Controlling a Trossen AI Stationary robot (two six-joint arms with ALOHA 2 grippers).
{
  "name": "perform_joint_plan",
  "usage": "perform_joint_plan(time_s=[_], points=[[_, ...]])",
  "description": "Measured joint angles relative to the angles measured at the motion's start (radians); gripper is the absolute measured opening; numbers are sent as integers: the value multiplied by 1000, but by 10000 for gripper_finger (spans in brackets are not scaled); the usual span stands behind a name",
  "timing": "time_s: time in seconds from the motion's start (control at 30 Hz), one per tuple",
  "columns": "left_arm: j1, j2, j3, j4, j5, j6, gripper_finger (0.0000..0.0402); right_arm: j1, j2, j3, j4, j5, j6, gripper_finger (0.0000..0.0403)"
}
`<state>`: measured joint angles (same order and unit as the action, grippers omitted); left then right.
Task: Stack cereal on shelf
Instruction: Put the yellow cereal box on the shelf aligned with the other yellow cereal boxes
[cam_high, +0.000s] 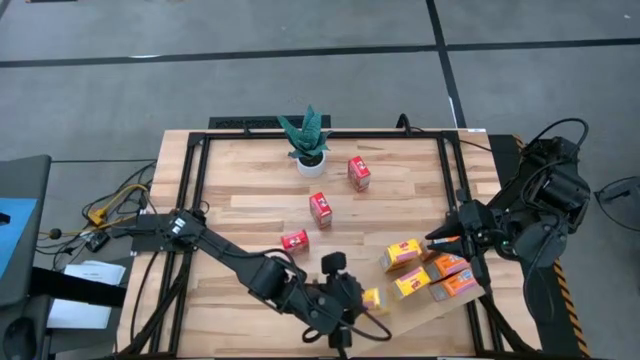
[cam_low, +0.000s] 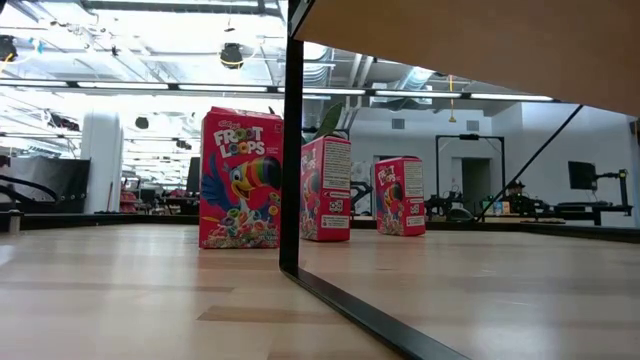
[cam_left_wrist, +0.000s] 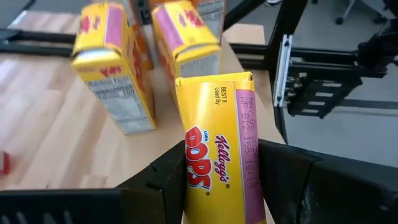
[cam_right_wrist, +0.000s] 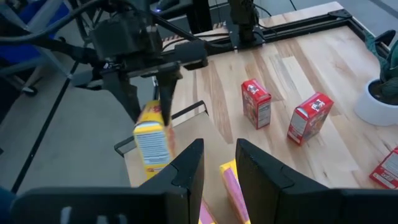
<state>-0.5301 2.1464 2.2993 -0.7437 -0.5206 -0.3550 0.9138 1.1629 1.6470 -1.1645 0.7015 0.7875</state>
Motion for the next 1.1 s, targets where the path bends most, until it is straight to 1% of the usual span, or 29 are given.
perform_joint_plan(time_s=[0.1, 0.27, 0.37, 0.5, 0.63, 0.8, 0.97, 1.1], points=[[4, 0, 0, -12, -2, -32, 153, 0, 8, 0, -1, 0, 1, 118], [18, 16, 1, -6, 30, -69, 153, 0, 10, 0, -2, -6, -9, 118], [27, 37, 4, 6, 68, -110, 153, -1, 10, 0, -3, -16, -10, 118], [27, 60, 16, 4, 104, -129, 153, 0, 10, 0, -3, -21, -10, 118], [27, 65, 16, 25, 116, -127, 153, 0, 10, 0, -1, -23, -31, 118], [27, 60, 14, 67, 113, -85, 153, 0, 10, 0, -1, -23, -38, 118], [31, 62, 13, 77, 144, -85, 155, 0, 10, 0, 0, -30, -55, 118], [31, 63, 13, 81, 133, -74, 170, 0, 11, 0, 1, -31, -68, 135]])
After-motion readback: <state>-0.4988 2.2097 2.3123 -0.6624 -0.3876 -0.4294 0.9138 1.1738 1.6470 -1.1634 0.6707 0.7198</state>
